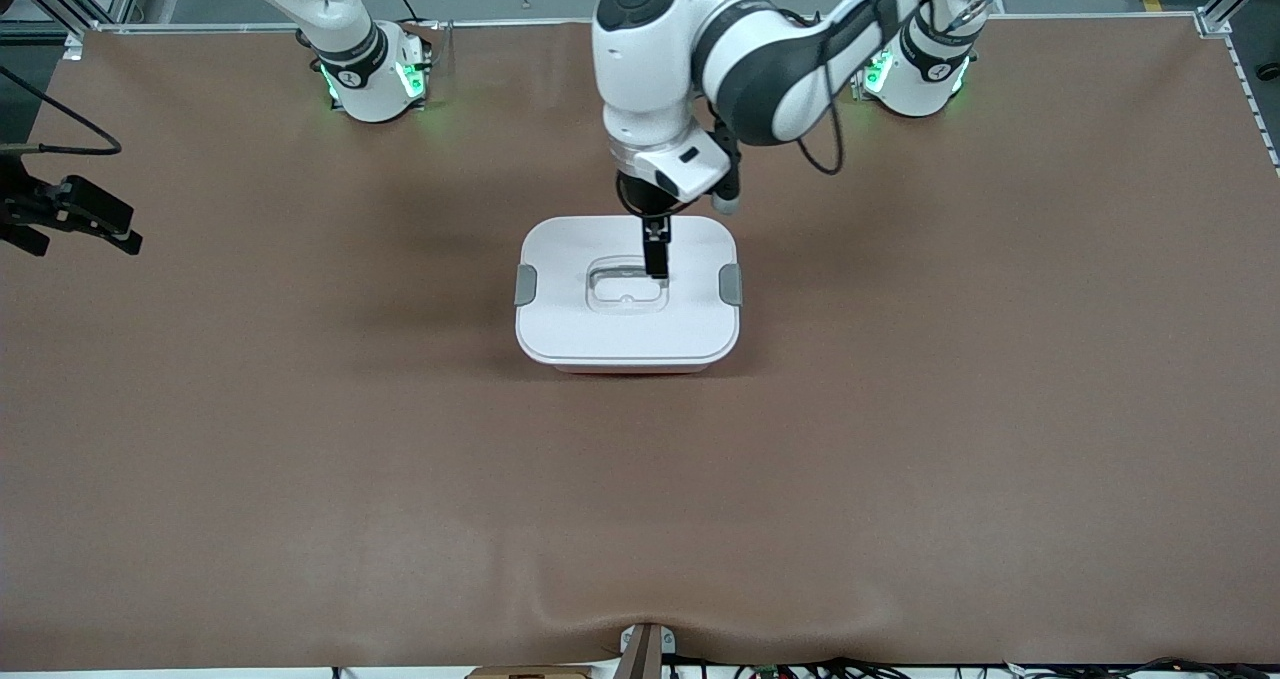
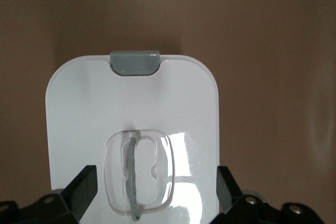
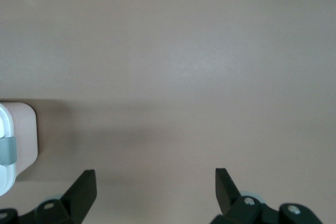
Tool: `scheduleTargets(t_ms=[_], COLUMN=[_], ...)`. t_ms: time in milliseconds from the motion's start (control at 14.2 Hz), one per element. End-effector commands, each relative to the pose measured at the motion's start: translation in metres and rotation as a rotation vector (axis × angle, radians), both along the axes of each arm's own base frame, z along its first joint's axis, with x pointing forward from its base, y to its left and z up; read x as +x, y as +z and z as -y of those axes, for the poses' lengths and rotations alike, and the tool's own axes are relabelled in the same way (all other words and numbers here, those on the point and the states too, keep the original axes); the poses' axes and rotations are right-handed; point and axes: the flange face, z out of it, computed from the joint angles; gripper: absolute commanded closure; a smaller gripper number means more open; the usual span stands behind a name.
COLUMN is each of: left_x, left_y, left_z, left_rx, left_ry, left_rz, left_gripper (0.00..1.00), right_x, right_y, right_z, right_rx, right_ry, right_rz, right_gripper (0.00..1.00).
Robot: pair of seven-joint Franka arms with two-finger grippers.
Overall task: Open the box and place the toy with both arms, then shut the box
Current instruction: 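Open the left gripper and lift it off the lid handle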
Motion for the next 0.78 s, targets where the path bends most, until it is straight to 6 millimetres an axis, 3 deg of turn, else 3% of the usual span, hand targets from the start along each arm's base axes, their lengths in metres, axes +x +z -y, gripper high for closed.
scheduleTargets(t_ms=[0, 282, 705], left_x=[0.017, 0.058, 0.106], left_y=[0.026, 0.048, 0.048], left_z=[-0.038, -0.095, -0.165], left_rx=[0.0, -0.018, 0.004], left_ry=[-0.061, -0.155, -0.359], left_rz=[-0.032, -0.048, -0.067], left_gripper=[0.0, 0.0, 0.0], right_x=[-0.002, -0.002, -0.002], right_y=[0.006, 0.006, 0.007], right_z=[0.004, 0.003, 0.004], right_rx=[-0.008, -0.006, -0.008], right_ry=[-0.004, -0.003, -0.006], right_rz=[0.007, 0.011, 0.012], right_gripper=[0.0, 0.0, 0.0])
